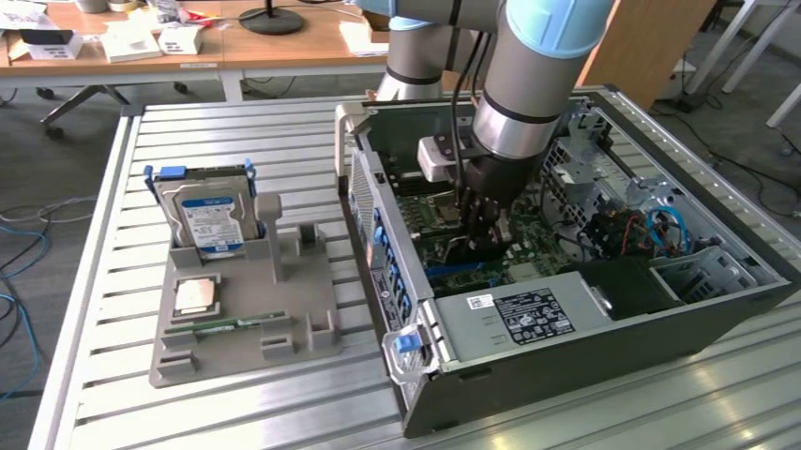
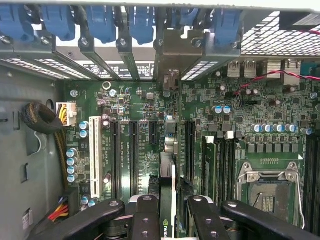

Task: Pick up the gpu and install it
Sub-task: 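Insert the gpu into the slot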

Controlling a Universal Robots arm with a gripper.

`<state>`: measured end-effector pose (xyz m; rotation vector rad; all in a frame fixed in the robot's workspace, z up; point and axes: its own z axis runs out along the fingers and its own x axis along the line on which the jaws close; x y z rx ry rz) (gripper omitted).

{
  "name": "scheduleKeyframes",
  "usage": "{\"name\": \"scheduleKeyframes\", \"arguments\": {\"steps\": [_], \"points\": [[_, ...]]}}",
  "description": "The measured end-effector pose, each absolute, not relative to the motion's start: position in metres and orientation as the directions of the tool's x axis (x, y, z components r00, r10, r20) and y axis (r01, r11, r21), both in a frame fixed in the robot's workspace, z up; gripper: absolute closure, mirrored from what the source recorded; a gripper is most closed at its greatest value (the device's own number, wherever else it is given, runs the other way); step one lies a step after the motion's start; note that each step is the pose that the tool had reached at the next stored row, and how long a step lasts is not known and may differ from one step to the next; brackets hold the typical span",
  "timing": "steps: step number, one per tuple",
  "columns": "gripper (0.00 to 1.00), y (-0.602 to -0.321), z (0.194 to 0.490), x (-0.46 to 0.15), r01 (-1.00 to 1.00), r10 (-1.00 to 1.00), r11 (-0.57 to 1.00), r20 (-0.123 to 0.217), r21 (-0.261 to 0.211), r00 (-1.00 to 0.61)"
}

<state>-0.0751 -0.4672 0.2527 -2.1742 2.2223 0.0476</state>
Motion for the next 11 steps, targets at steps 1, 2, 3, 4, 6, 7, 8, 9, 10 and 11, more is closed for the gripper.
{"name": "scheduleKeyframes", "arguments": {"steps": [1, 2, 3, 4, 6, 7, 8, 9, 10, 11], "points": [[0.73, -0.4672, 0.2522, -0.0751, -1.0, -0.999, 0.022, -0.044, 0.0, -0.022], [0.73, -0.4673, 0.2517, -0.0751, -1.0, -0.999, 0.022, -0.044, 0.0, -0.022], [0.73, -0.4672, 0.2511, -0.0751, -1.0, -0.999, 0.022, -0.044, 0.0, -0.022], [0.73, -0.4672, 0.2511, -0.0751, -1.0, -0.999, 0.022, -0.044, -0.001, -0.022], [0.73, -0.4672, 0.251, -0.0751, -1.0, -0.999, 0.022, -0.044, -0.001, -0.022], [0.73, -0.4672, 0.251, -0.0751, -1.0, -0.999, 0.022, -0.044, -0.001, -0.022], [0.73, -0.4672, 0.251, -0.0751, -1.0, -0.999, 0.022, -0.044, -0.001, -0.022], [0.73, -0.4672, 0.251, -0.0751, -1.0, -0.999, 0.022, -0.044, -0.001, -0.022], [0.73, -0.4672, 0.251, -0.0751, -1.0, -0.999, 0.022, -0.044, -0.001, -0.022], [0.73, -0.4672, 0.251, -0.0751, -1.0, -0.999, 0.022, -0.044, -0.001, -0.022]]}}
